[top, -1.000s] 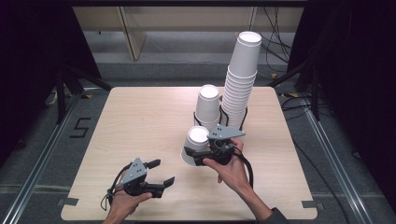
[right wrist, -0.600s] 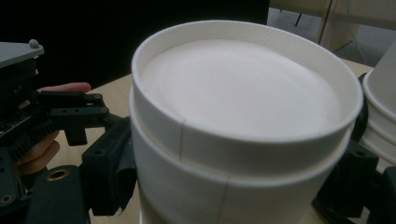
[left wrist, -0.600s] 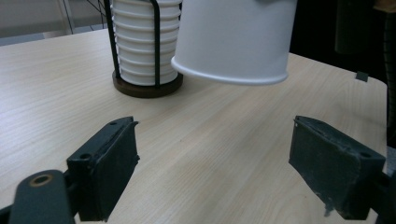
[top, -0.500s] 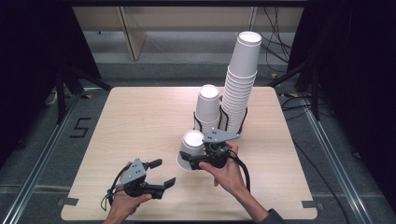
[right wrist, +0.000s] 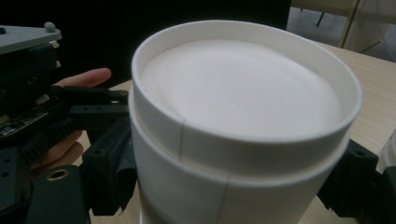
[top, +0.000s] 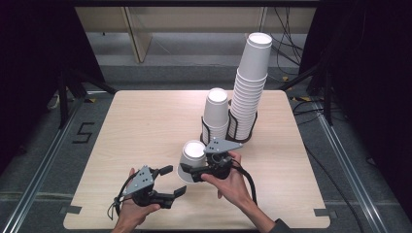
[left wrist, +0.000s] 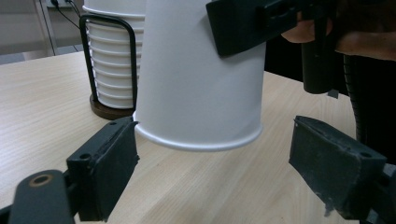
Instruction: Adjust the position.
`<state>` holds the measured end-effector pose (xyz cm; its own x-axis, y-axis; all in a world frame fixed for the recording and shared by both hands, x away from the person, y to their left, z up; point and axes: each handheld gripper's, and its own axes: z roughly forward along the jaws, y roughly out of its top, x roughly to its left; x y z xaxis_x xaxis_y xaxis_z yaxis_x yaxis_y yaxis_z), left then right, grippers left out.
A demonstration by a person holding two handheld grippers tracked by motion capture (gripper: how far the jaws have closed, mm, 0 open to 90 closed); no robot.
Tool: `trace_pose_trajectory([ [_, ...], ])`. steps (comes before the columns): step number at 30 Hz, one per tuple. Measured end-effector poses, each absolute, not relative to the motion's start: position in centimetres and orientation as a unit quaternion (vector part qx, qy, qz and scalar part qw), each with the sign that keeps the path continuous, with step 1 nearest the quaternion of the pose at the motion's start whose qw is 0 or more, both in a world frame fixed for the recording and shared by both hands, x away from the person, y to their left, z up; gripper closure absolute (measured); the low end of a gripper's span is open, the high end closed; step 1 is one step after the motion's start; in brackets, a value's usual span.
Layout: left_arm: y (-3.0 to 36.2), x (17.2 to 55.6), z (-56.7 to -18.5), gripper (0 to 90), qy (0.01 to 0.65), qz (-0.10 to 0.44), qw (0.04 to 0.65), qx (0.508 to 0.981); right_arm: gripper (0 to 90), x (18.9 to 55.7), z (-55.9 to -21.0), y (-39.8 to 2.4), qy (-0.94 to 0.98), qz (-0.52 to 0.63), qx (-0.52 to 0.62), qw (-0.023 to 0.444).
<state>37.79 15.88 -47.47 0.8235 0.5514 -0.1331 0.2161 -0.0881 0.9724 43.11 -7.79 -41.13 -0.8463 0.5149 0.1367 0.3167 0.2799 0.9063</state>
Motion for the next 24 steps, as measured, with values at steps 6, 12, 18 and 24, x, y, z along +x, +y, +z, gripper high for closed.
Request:
trace_pose_trajectory([
  [6,15.8,37.7,-47.4,14.1,0.269,0.139,0.61,0.732,20.6,42.6,-41.2,-7.1,0.796,0.549,0.245,0.074],
  [12,15.7,37.6,-47.3,8.4,0.267,0.139,0.611,0.732,20.9,41.9,-41.2,-6.5,0.795,0.556,0.236,0.053],
  [18,15.5,37.6,-47.3,2.4,0.262,0.138,0.609,0.736,21.0,41.5,-41.0,-6.1,0.793,0.565,0.225,0.042],
  [24,15.3,37.6,-47.3,2.1,0.262,0.136,0.609,0.736,21.0,41.3,-41.2,-5.7,0.789,0.575,0.213,0.039],
])
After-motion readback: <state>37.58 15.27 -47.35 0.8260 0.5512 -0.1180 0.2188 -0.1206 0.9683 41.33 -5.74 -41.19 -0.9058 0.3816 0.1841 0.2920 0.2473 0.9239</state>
